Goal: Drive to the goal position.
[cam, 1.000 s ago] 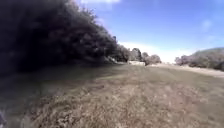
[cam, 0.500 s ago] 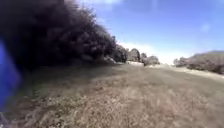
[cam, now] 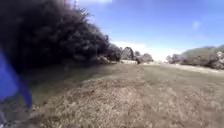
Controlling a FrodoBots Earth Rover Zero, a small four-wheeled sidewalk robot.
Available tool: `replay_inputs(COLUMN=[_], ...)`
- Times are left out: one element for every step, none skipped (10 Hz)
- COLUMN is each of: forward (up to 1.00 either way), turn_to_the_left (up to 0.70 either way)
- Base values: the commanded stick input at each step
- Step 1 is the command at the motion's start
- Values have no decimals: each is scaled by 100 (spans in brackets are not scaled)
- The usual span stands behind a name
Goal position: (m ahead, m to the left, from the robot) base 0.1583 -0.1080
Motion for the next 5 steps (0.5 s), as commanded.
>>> replay_inputs(forward=[42,10,0,0,0], turn_to_the_left=[-19,-5,0,0,0])
